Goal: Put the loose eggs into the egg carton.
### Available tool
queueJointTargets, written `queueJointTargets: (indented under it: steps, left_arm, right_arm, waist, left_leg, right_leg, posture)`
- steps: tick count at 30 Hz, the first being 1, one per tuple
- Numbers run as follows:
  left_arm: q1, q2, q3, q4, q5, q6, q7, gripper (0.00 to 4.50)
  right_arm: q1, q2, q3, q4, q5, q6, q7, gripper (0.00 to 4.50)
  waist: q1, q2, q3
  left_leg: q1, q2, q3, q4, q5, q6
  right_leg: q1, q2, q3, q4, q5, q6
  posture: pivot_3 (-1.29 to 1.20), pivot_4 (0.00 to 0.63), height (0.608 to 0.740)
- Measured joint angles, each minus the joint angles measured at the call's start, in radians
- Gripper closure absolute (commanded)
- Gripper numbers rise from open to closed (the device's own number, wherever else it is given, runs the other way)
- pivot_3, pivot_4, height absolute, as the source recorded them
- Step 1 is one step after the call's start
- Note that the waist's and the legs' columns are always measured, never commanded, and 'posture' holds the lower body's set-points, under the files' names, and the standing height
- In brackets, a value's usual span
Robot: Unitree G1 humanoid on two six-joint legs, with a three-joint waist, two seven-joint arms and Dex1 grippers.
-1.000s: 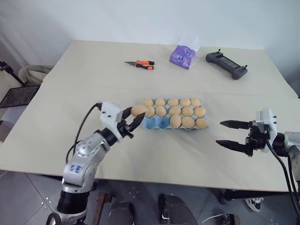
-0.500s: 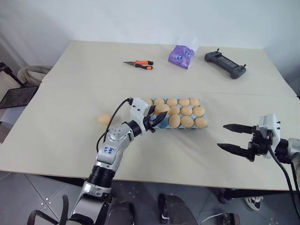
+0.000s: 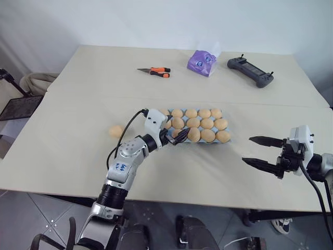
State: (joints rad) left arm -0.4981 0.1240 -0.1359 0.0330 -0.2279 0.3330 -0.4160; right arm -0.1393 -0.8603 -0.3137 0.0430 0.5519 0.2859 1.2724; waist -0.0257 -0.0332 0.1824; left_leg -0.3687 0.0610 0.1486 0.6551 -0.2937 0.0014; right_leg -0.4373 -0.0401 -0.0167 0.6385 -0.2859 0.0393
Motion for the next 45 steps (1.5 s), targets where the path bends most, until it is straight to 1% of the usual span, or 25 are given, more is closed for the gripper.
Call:
queueJointTargets:
  steps: [4, 8, 12, 16, 22, 28, 32, 36, 40, 45]
  left_arm:
    - [0.023, 0.009, 0.007, -0.064, 0.004, 0.014, 0.022, 0.01]
    - [0.108, 0.024, 0.062, -0.207, 0.003, 0.011, 0.067, 0.01]
    - [0.289, 0.078, 0.148, -0.371, -0.044, 0.016, 0.062, 0.01]
    - [0.468, 0.103, 0.228, -0.453, -0.092, 0.01, 0.042, 0.01]
    - [0.708, 0.114, 0.404, -0.488, -0.149, -0.055, 0.038, 0.01]
    - [0.822, 0.108, 0.517, -0.499, -0.199, -0.093, 0.054, 0.01]
    - [0.842, 0.107, 0.573, -0.5, -0.225, -0.114, 0.067, 0.01]
    - [0.816, 0.119, 0.602, -0.484, -0.236, -0.125, 0.078, 0.01]
    - [0.742, 0.14, 0.605, -0.419, -0.236, -0.125, 0.086, 0.01]
    - [0.623, 0.181, 0.578, -0.324, -0.221, -0.128, 0.078, 0.01]
  right_arm:
    - [-0.014, 0.0, 0.005, 0.003, 0.0, 0.0, 0.001, 0.0]
    - [-0.033, 0.0, 0.015, 0.012, 0.0, 0.0, 0.005, 0.0]
    - [-0.045, 0.0, 0.025, 0.038, 0.0, 0.0, 0.021, 0.0]
    - [-0.074, 0.0, 0.039, 0.059, -0.002, -0.001, 0.032, 0.0]
    - [-0.122, 0.001, 0.07, 0.109, -0.014, -0.005, 0.052, 0.0]
    - [-0.168, 0.001, 0.082, 0.141, -0.024, -0.018, 0.07, 0.0]
    - [-0.179, 0.001, 0.096, 0.163, -0.026, -0.022, 0.086, 0.0]
    - [-0.193, 0.001, 0.102, 0.166, -0.024, -0.023, 0.102, 0.0]
    - [-0.192, 0.004, 0.102, 0.16, -0.007, -0.021, 0.123, 0.0]
    - [-0.171, 0.015, 0.097, 0.124, 0.031, -0.005, 0.131, 0.0]
  waist:
    - [-0.001, 0.0, 0.0]
    - [-0.003, 0.0, 0.0]
    - [-0.003, 0.0, 0.0]
    - [-0.002, 0.001, 0.0]
    - [-0.003, 0.001, 0.0]
    - [-0.002, 0.001, 0.0]
    - [-0.002, 0.001, 0.0]
    - [-0.002, 0.001, 0.0]
    - [-0.001, 0.001, 0.0]
    - [-0.001, 0.001, 0.0]
  left_leg:
    - [0.0, 0.0, 0.0, 0.0, 0.0, 0.0]
    - [0.0, 0.0, 0.0, -0.001, 0.0, 0.0]
    - [0.001, 0.001, 0.0, -0.002, 0.0, 0.0]
    - [0.001, 0.0, 0.0, 0.0, 0.0, 0.001]
    - [0.001, 0.0, 0.0, -0.001, 0.0, 0.003]
    - [0.0, 0.001, 0.0, -0.002, 0.0, 0.005]
    - [-0.001, 0.001, 0.0, -0.004, -0.001, 0.006]
    - [0.0, 0.001, 0.001, -0.004, -0.001, 0.006]
    - [0.0, 0.001, 0.0, -0.005, -0.001, 0.006]
    - [0.0, 0.001, 0.0, -0.005, -0.002, 0.006]
  right_leg:
    - [0.0, 0.0, 0.0, 0.0, 0.0, 0.0]
    - [0.0, 0.0, 0.001, 0.0, 0.0, 0.0]
    - [0.0, 0.0, 0.001, 0.0, 0.0, 0.0]
    - [0.001, -0.001, 0.001, -0.001, 0.0, 0.0]
    - [0.002, -0.001, 0.0, -0.005, 0.0, -0.001]
    - [0.004, -0.001, -0.001, -0.013, 0.002, -0.002]
    - [0.004, -0.002, -0.001, -0.015, 0.002, -0.002]
    - [0.004, -0.002, -0.002, -0.016, 0.003, -0.001]
    - [0.005, -0.002, -0.002, -0.015, 0.003, -0.001]
    - [0.005, -0.002, -0.003, -0.015, 0.003, -0.001]
  posture:
    - [0.0, 0.15, 0.74]
    - [0.0, 0.15, 0.74]
    - [0.0, 0.15, 0.74]
    - [0.0, 0.15, 0.74]
    - [0.0, 0.15, 0.74]
    - [0.0, 0.15, 0.74]
    - [0.0, 0.15, 0.74]
    - [0.0, 0.15, 0.74]
    - [0.0, 0.15, 0.74]
    - [0.0, 0.15, 0.74]
